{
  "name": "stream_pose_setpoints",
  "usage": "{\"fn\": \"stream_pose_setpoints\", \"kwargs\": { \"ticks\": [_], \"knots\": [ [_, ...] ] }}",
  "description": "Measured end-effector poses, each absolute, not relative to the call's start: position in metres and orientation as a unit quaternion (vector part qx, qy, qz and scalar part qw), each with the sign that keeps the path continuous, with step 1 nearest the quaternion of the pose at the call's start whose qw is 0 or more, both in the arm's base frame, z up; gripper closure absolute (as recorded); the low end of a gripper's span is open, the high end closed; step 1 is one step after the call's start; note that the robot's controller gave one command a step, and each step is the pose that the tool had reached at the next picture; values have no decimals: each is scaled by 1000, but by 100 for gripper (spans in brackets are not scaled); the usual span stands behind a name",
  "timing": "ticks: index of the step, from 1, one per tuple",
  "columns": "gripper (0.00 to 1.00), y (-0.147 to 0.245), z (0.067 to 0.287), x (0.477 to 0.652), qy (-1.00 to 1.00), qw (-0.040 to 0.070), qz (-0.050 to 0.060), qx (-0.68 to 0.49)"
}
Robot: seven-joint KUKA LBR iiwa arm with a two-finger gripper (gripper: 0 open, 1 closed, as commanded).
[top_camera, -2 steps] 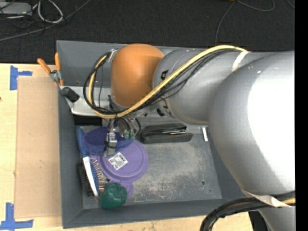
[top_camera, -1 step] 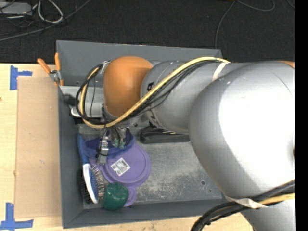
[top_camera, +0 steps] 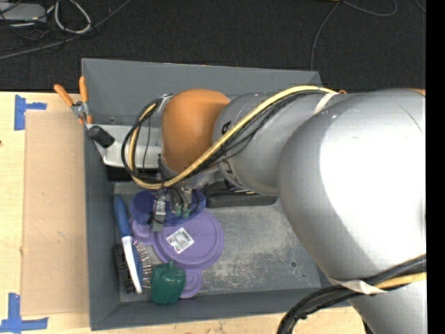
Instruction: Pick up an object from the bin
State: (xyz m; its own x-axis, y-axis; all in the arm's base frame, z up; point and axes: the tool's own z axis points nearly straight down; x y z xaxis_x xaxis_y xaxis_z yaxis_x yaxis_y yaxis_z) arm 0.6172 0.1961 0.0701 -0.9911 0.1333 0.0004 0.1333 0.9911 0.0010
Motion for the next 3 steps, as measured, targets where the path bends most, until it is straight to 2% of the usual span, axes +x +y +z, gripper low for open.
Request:
{"fn": "stream_pose_setpoints", "kwargs": {
  "ticks": [1, 2, 3],
  "knots": [
    [100, 196, 70, 617, -998, 0, -1, -67],
    [100, 195, 95, 614, -998, 5, 1, -68],
    [100, 195, 142, 615, -998, 5, 1, -68]
  ]
}}
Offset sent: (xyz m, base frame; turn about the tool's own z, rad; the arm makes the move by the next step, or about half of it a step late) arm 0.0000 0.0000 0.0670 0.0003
